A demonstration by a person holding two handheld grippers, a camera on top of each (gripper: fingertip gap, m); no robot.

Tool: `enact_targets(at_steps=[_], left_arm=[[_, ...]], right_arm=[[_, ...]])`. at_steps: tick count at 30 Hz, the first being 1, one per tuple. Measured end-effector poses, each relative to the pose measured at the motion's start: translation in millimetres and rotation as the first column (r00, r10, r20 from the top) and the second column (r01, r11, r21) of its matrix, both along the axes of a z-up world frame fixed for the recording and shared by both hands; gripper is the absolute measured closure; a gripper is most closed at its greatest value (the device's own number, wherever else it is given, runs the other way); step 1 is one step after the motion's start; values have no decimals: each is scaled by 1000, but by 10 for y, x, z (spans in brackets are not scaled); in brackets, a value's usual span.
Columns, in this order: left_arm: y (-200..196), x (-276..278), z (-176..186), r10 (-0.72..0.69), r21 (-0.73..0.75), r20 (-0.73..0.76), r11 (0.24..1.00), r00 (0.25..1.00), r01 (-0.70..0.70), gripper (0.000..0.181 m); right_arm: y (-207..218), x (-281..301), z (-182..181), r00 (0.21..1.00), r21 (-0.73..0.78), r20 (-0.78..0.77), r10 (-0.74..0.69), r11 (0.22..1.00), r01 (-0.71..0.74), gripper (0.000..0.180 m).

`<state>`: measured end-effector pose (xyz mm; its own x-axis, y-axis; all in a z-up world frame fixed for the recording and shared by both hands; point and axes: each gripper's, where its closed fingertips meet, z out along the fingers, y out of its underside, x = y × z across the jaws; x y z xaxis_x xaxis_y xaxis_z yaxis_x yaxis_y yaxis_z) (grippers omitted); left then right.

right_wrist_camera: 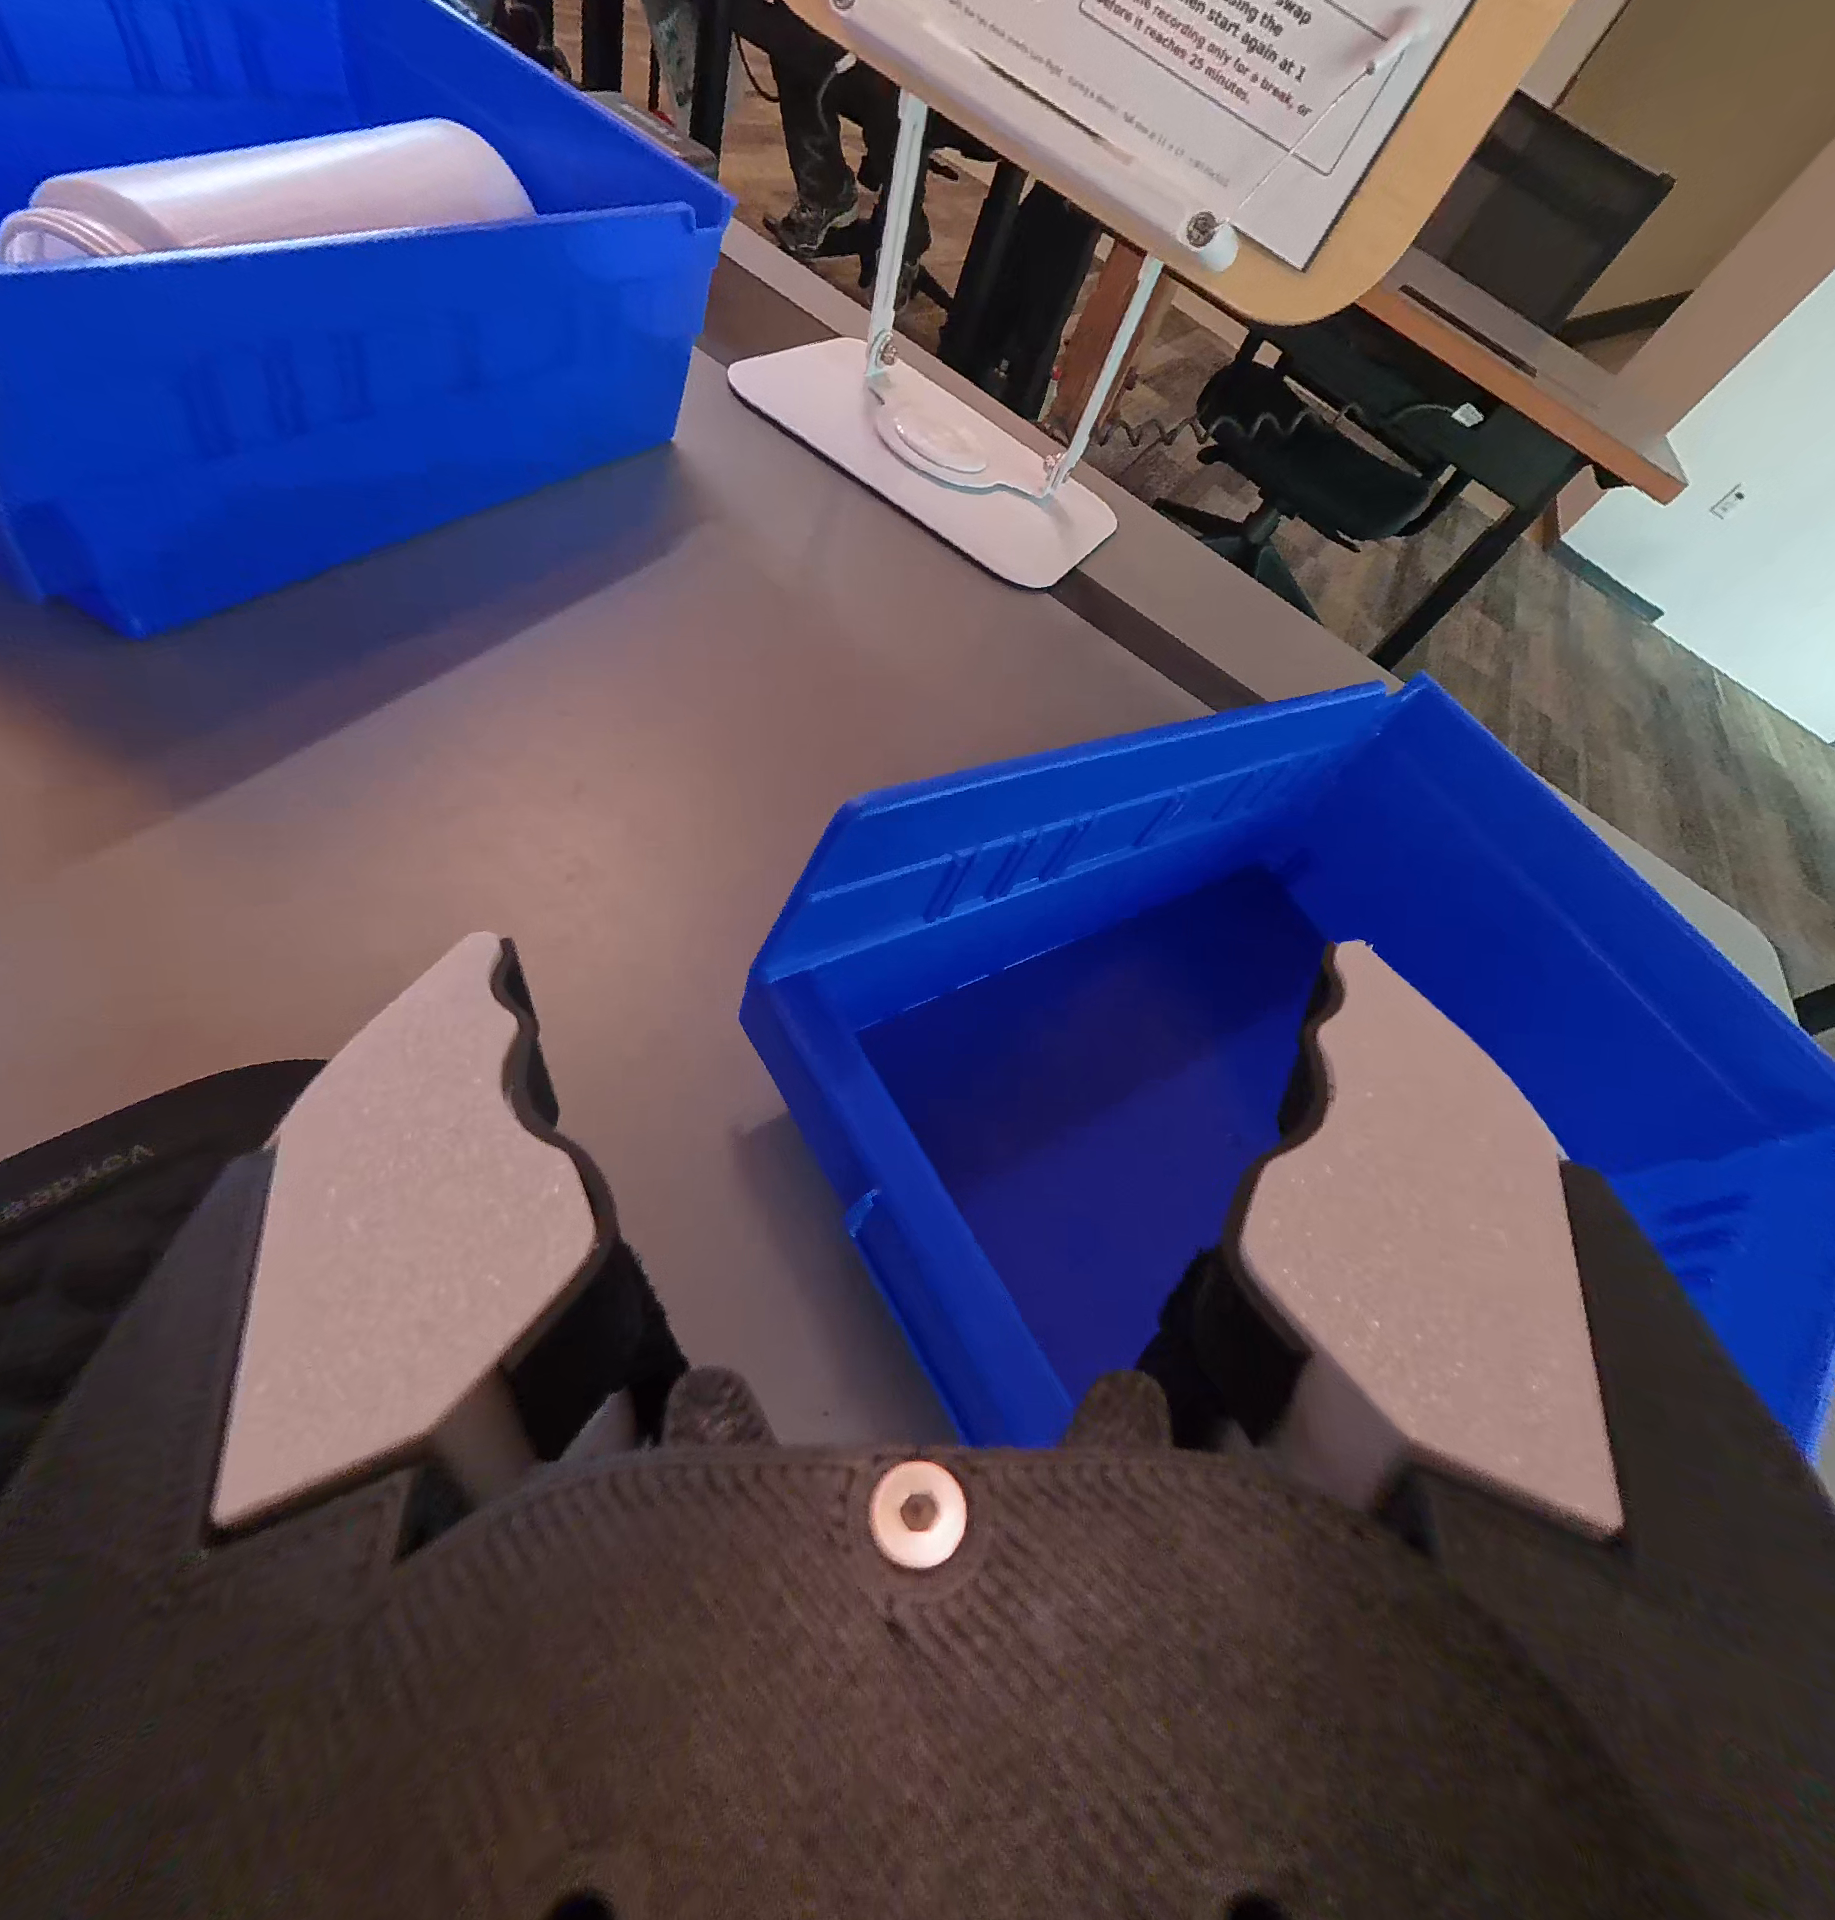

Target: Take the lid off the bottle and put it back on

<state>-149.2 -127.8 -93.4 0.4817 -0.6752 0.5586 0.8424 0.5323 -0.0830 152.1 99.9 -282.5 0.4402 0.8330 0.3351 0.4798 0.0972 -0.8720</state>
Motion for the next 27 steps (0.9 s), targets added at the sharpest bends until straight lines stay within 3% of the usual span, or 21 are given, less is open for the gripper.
enact_targets(at_steps=[2,4,7,9,11,12,15,17,18,20,21,22,24,26,27], left_arm=[[21,308,142,-57,11,-224,998,973,61,134],[173,706,102,-99,-135,-522,990,847,33,131],[519,945,-394,-167,-373,-846,865,507,-337,128],[613,817,-736,-187,-249,-968,712,165,-656,126],[609,638,-985,-284,-43,-947,571,-149,-820,123],[583,583,-1145,-389,-13,-891,536,-234,-844,122],[383,598,-1597,-667,-178,-689,533,-282,-827,128],[58,863,-1903,-778,-428,-505,602,-374,-675,126],[-32,1006,-1905,-759,-503,-511,645,-404,-575,123],[-128,1298,-1718,-682,-598,-634,731,-363,-329,116],[-145,1403,-1548,-633,-599,-720,774,-283,-207,108],[-126,1453,-1319,-571,-561,-810,821,-138,-105,104],[-106,1331,-806,-413,-420,-870,907,270,33,104],[-168,902,-420,-226,-257,-709,965,667,54,109],[-221,605,-328,-130,-202,-568,979,813,15,113]], right_arm=[[-17,-12,-7,1000,2,10,9,1000,-9,43],[-23,-12,-1,1000,2,14,9,1000,-9,43],[-58,-26,16,1000,4,12,24,1000,-24,43],[-82,-39,27,999,2,10,33,999,-33,43],[-102,-45,27,999,2,19,39,999,-39,42],[-109,-44,26,999,2,25,40,999,-40,42],[-128,-42,25,998,0,35,45,999,-45,42],[-156,-50,17,998,-6,41,57,998,-56,42],[-175,-58,13,997,-9,43,67,998,-67,42],[-218,-82,6,995,-21,40,92,996,-91,42],[-240,-98,9,994,-27,31,105,994,-104,41],[-257,-115,18,993,-32,17,115,993,-115,41],[-276,-140,31,992,-40,-11,125,991,-125,42],[-276,-149,17,992,-46,-15,124,991,-125,42],[-271,-150,3,992,-47,-6,122,991,-122,42]])
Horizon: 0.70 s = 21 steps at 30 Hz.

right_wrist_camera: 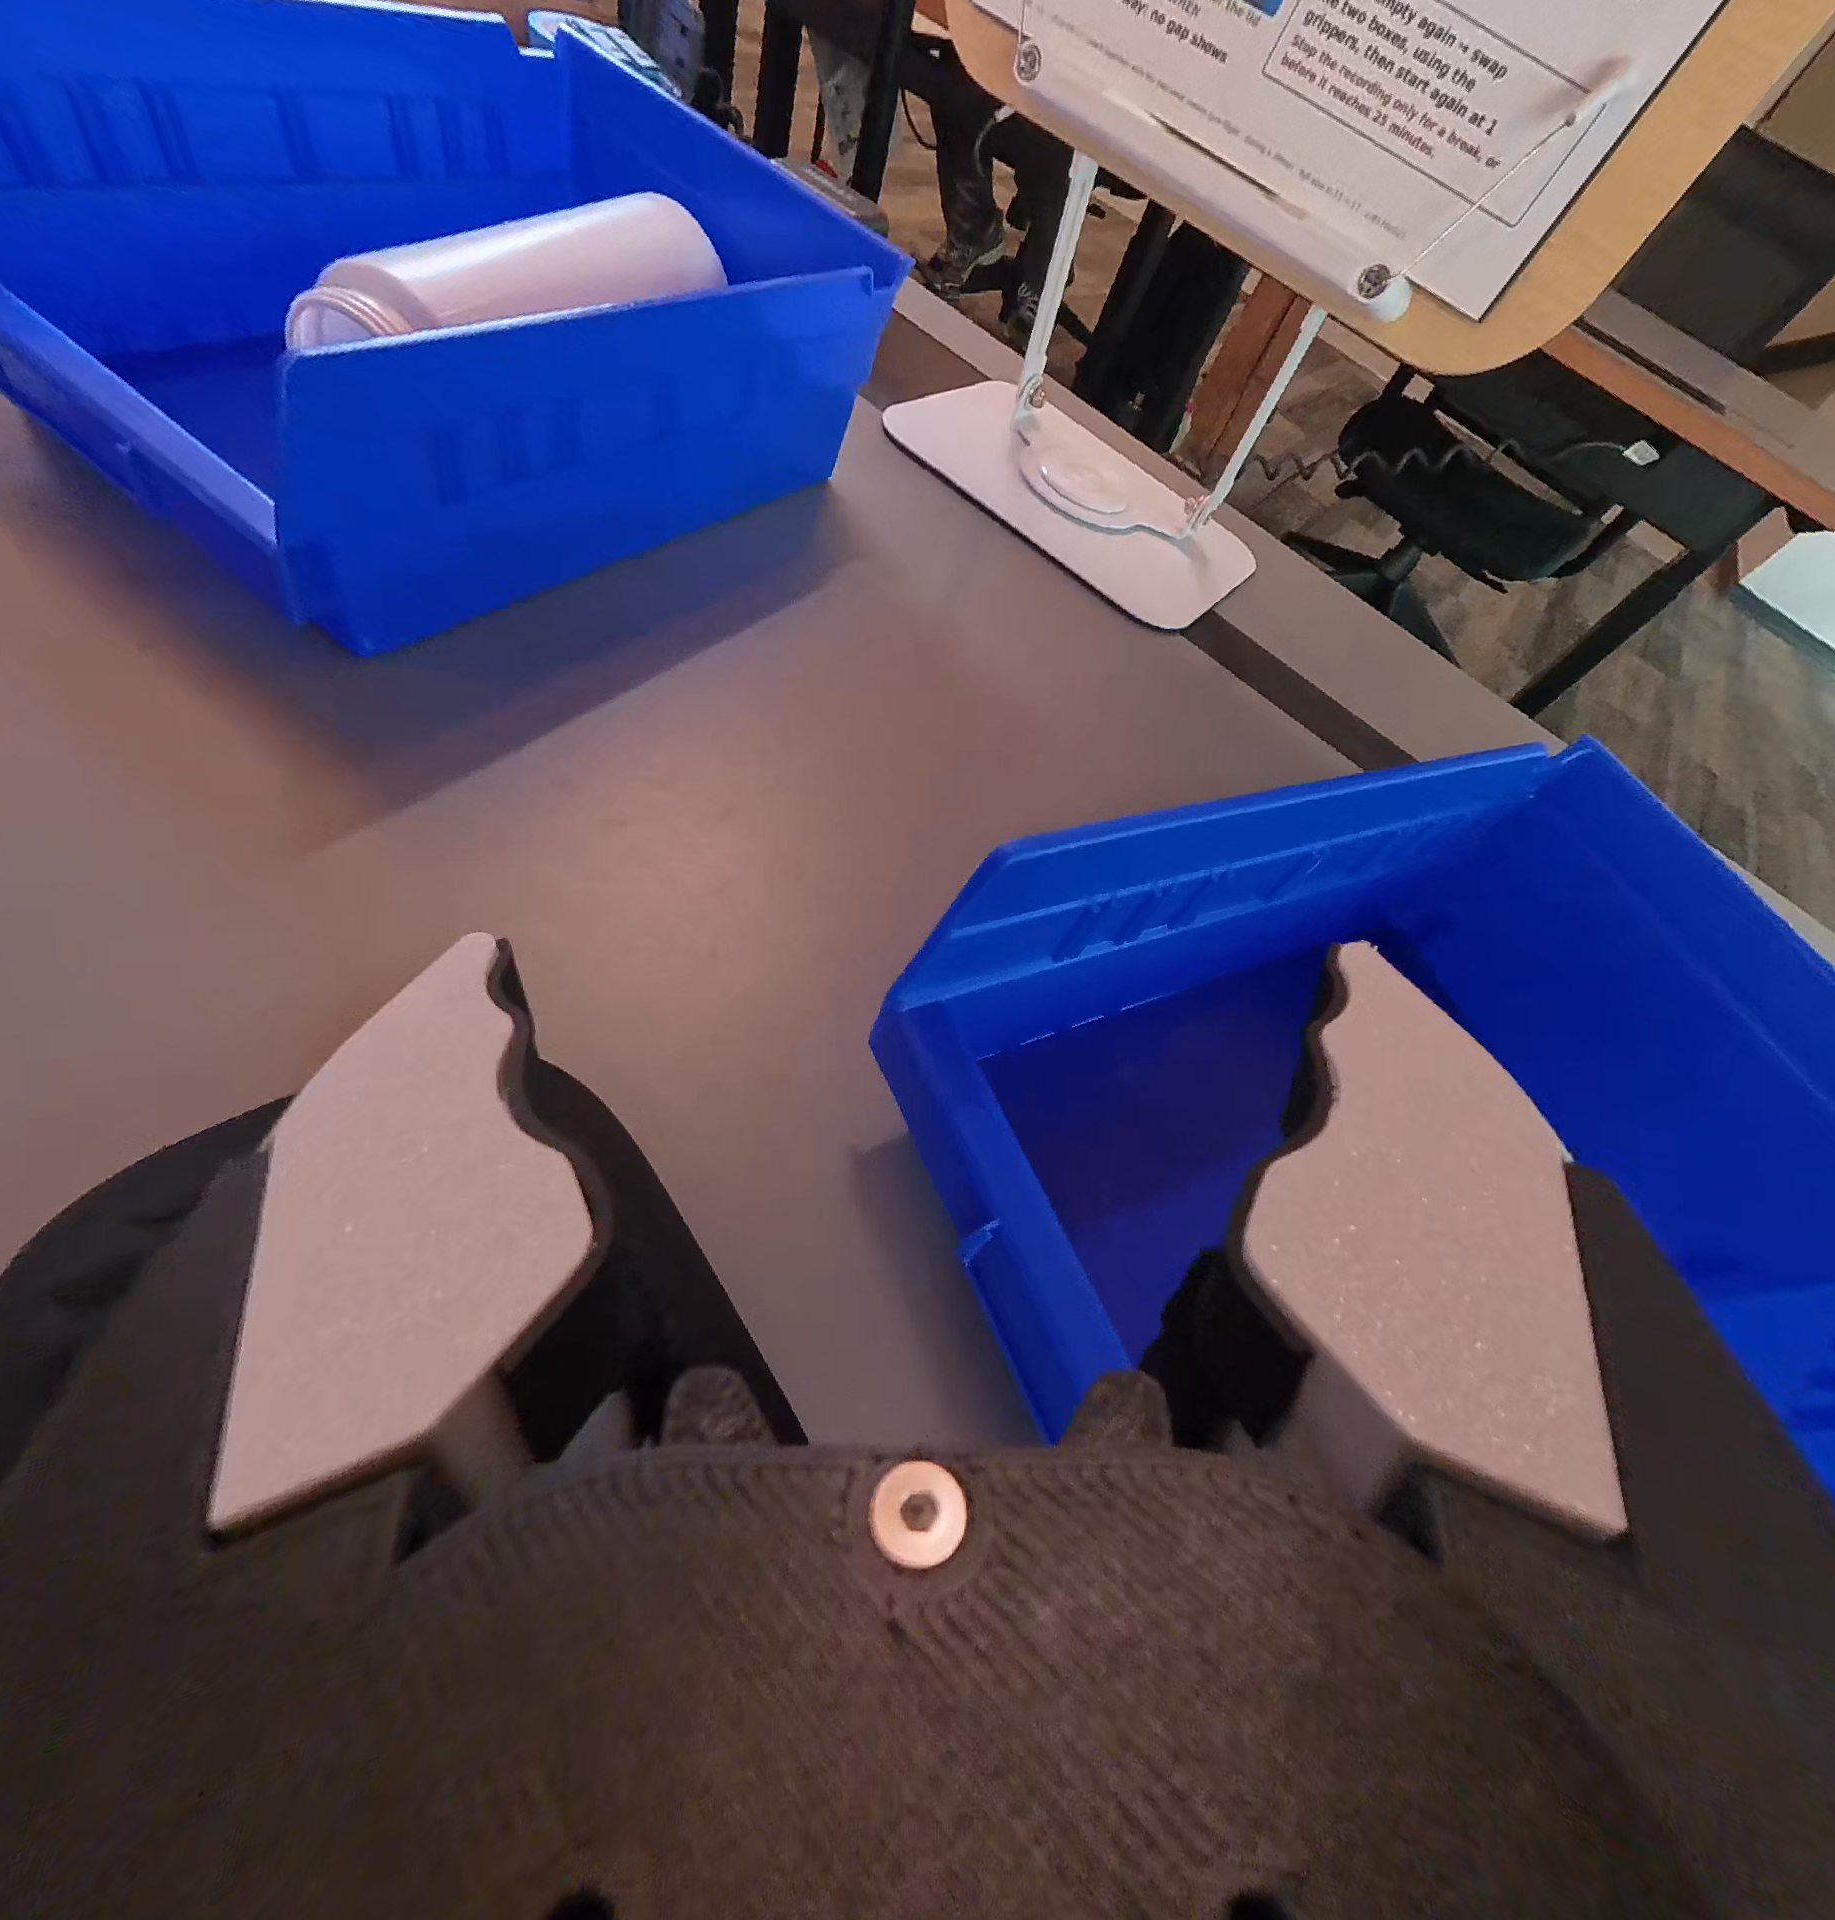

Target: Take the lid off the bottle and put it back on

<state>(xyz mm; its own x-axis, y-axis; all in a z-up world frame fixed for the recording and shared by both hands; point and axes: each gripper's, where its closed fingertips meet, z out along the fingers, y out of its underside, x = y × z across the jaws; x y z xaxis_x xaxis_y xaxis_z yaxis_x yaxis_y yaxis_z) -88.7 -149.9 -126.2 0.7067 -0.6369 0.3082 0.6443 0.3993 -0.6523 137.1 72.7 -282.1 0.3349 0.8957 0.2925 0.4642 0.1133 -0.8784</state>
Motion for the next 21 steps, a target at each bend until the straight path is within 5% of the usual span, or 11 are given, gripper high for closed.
enact_targets(at_steps=[2,4,6,8,11,13,17,21], left_arm=[[-162,-551,-13,178,28,306,980,935,-195,121],[-305,-878,-124,392,-29,385,910,835,-414,126],[-299,-952,-207,620,-127,185,784,763,-607,126],[-135,-817,-296,687,-160,-204,680,698,-716,126],[182,-439,-755,358,-184,-767,673,533,-717,117],[267,-358,-1135,105,-217,-925,645,366,-732,111],[426,-307,-1598,-165,-199,-979,640,121,-742,109],[592,-299,-1895,-310,-248,-949,643,49,-724,111]], right_arm=[[11,5,-21,1000,6,22,-8,1000,7,41],[12,13,-23,999,14,33,-14,1000,13,41],[17,20,-13,999,15,31,-21,1000,21,41],[31,33,-13,999,15,34,-30,999,29,41],[43,56,-53,998,18,57,-28,999,27,43],[2,64,-152,994,15,108,13,1000,-15,48],[25,156,-458,955,21,292,55,998,-64,75],[77,194,-582,938,-17,327,118,993,-119,104]])
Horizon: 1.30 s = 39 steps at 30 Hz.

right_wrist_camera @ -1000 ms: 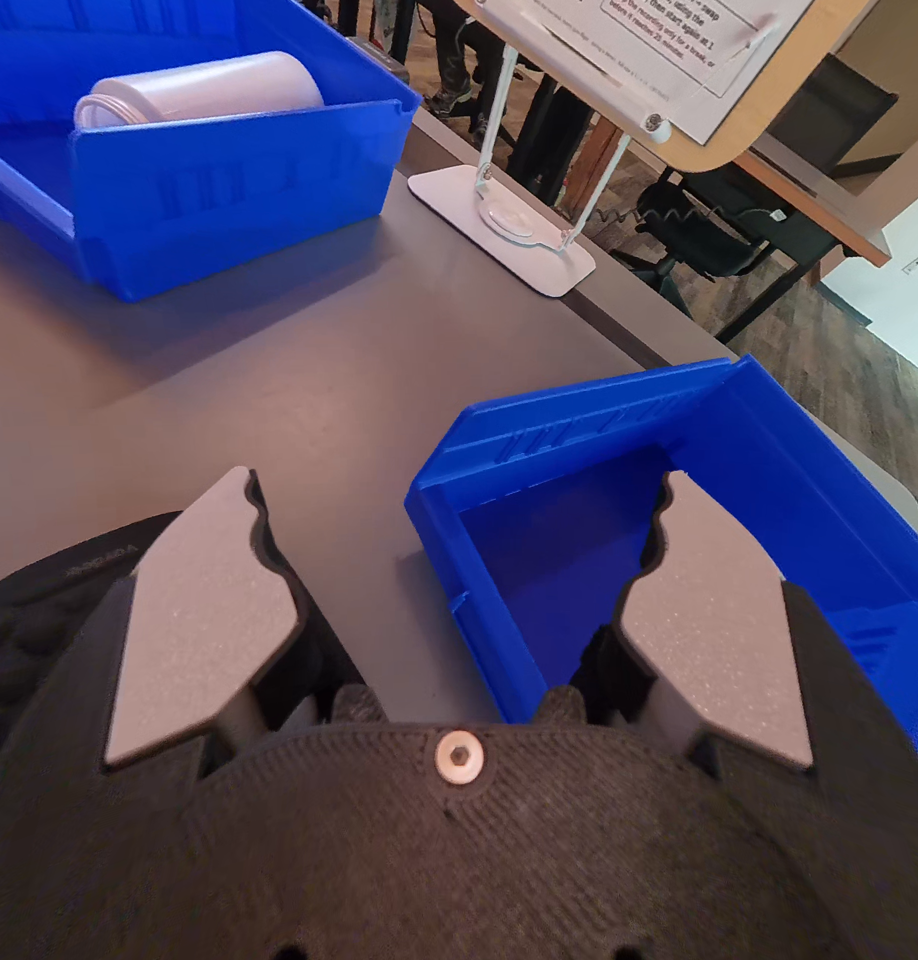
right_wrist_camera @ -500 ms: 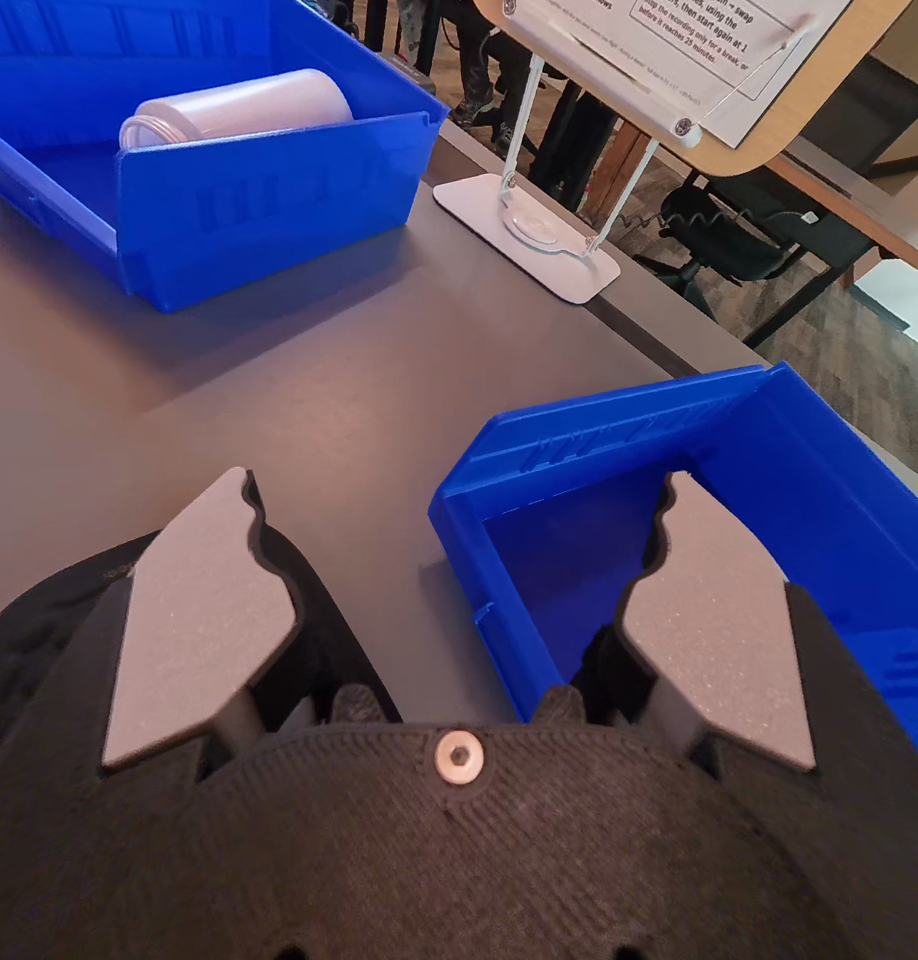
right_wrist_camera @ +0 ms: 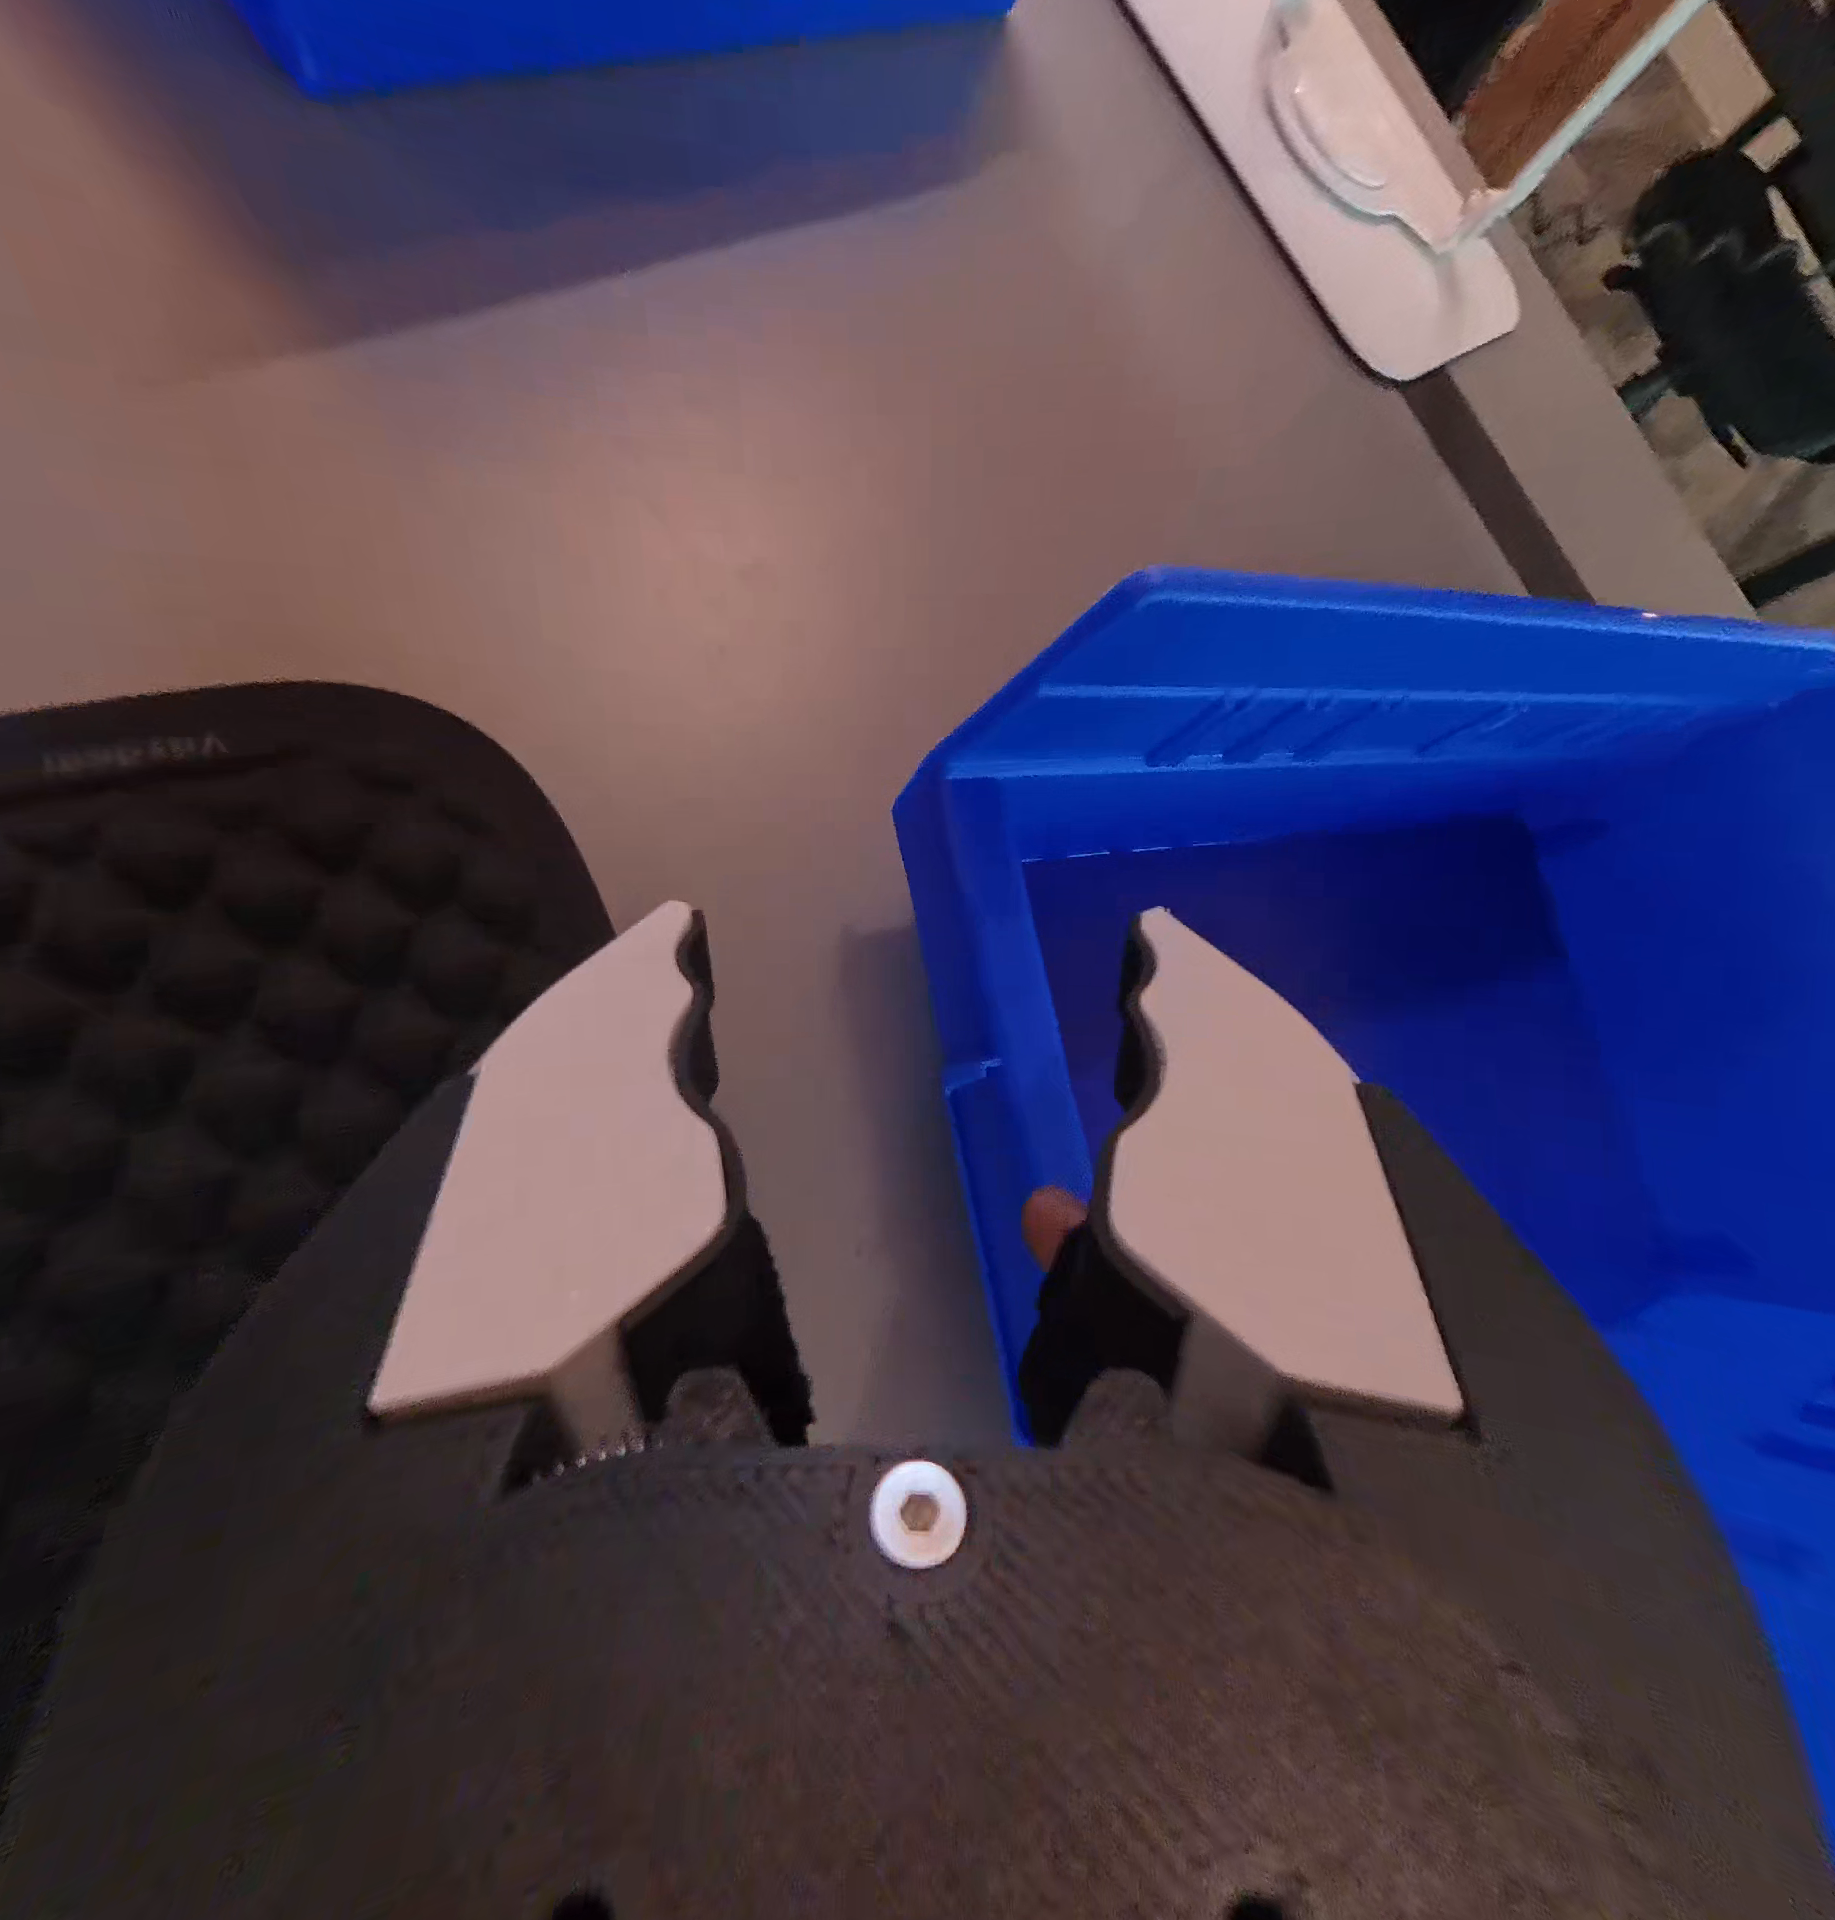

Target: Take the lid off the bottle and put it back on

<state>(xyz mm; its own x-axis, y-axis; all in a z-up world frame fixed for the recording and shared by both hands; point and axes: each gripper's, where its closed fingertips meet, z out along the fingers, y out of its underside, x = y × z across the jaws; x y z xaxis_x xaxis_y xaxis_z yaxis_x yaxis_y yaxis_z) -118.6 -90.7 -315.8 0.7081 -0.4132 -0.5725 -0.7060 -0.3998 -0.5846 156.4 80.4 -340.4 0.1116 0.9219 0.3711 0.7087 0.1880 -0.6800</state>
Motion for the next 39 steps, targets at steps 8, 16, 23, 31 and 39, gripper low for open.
enact_targets(at_steps=[8,16,23,31,39], left_arm=[[157,15,-466,-66,-205,-57,977,996,53,124],[120,-253,-677,34,-247,-81,968,996,-53,141],[-225,-476,-682,83,-294,-67,951,994,-99,139],[-626,-734,-675,200,-278,-4,941,980,-194,135],[-719,-955,-683,185,-302,-5,937,983,-178,135]], right_arm=[[296,106,-236,978,22,209,-7,1000,3,123],[285,275,-341,922,18,380,67,997,-80,152],[279,696,-357,891,-37,448,71,997,-61,153],[263,1060,-358,898,-84,437,50,996,-14,151],[272,1357,-358,878,-104,478,32,994,21,150]])
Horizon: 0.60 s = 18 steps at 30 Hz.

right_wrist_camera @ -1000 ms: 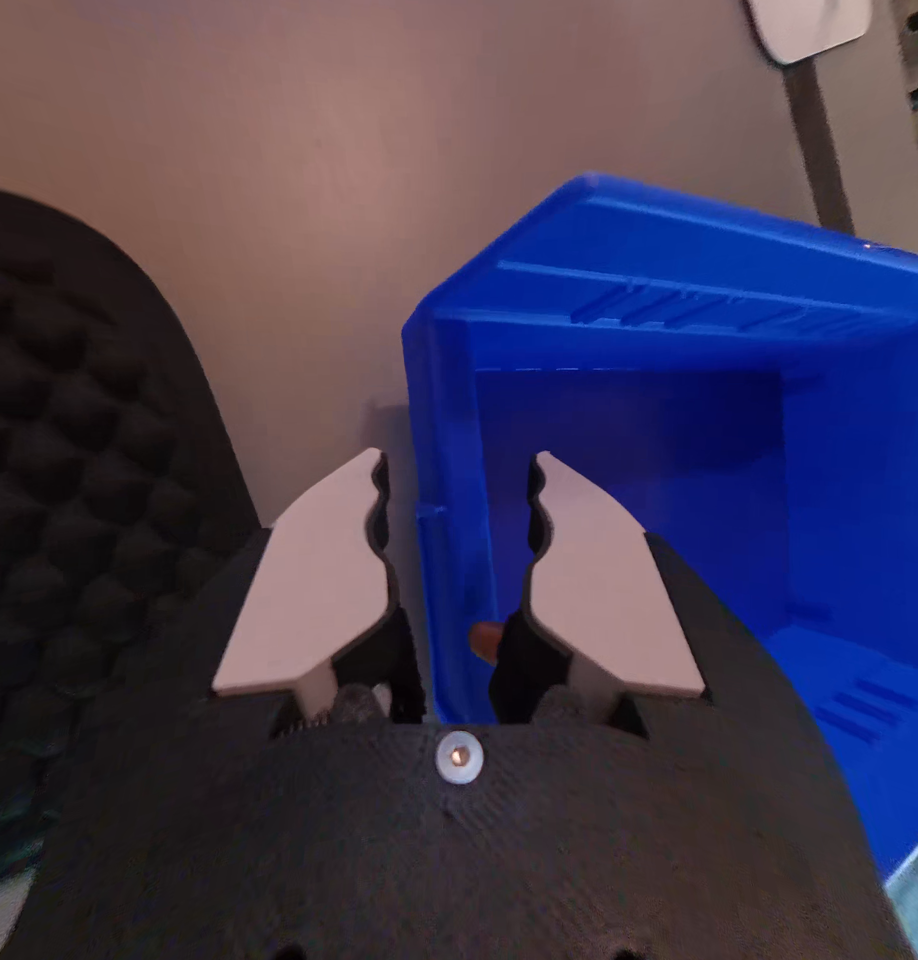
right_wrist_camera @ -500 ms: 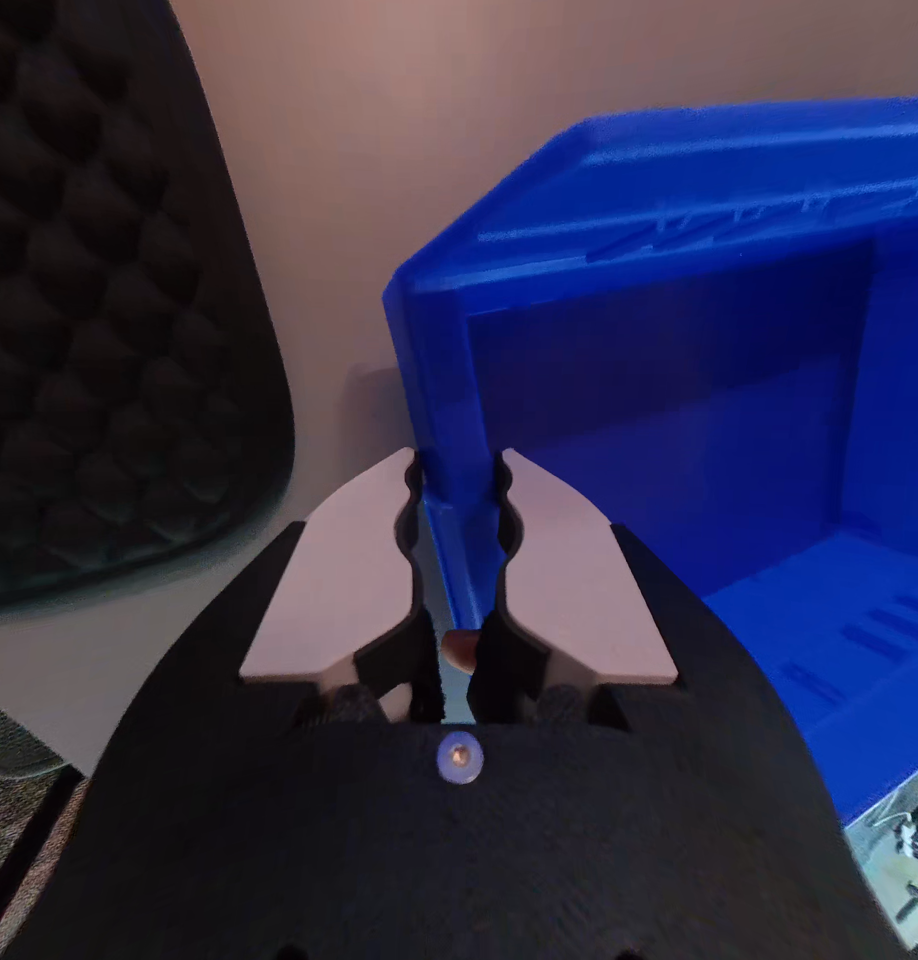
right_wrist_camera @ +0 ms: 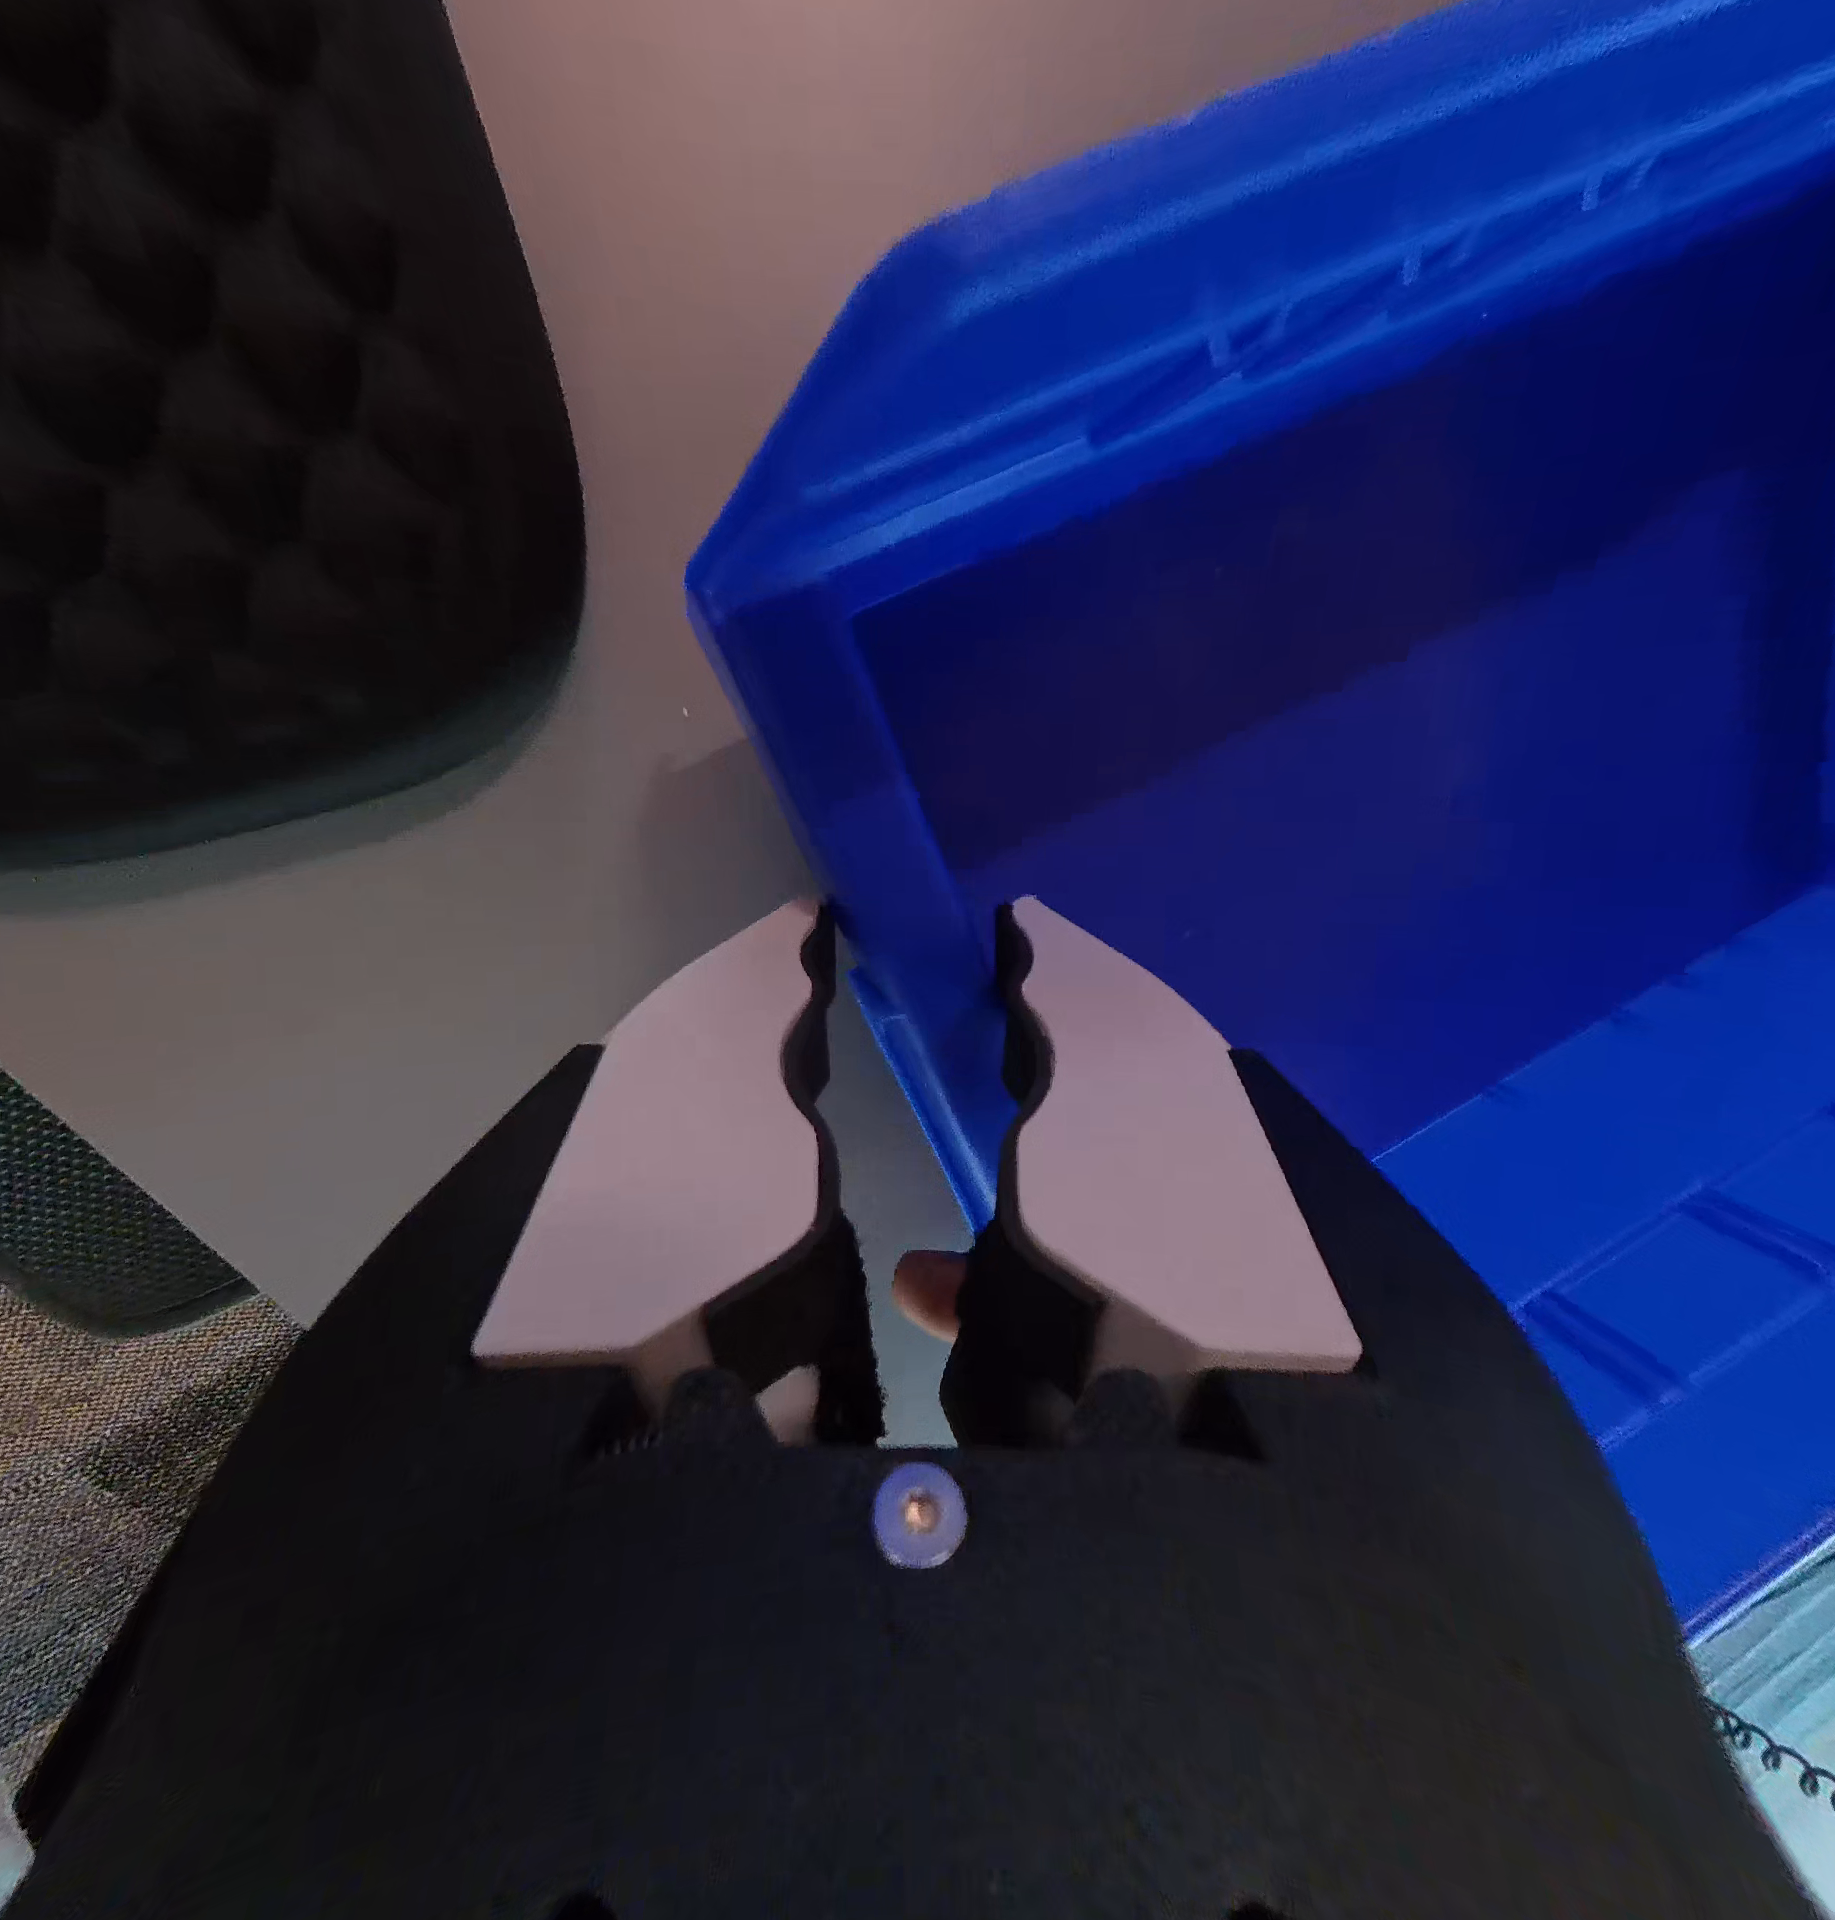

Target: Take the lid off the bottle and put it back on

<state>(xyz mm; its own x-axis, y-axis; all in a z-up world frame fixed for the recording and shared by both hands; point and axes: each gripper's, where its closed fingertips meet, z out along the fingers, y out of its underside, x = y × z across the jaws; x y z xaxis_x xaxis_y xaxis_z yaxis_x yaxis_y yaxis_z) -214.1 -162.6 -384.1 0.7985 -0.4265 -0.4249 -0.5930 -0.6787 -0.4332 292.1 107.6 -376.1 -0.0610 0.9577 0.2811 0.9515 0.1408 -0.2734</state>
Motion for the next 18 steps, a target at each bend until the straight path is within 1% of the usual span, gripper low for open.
enact_targets(at_steps=[5,9,14,18], left_arm=[[-249,-214,-2,-12,-39,2,999,1000,12,134],[-455,-264,-4,20,-64,-2,998,1000,-20,135],[-671,-360,1,71,-53,6,996,997,-70,134],[-750,-402,12,100,-30,-9,995,995,-100,134]], right_arm=[[6,51,0,1000,-4,19,-22,1000,22,149],[3,63,-1,999,-12,17,-34,999,34,149],[-2,135,-5,998,-20,19,-52,998,52,147],[1,195,-6,996,-21,49,-74,997,75,145]])
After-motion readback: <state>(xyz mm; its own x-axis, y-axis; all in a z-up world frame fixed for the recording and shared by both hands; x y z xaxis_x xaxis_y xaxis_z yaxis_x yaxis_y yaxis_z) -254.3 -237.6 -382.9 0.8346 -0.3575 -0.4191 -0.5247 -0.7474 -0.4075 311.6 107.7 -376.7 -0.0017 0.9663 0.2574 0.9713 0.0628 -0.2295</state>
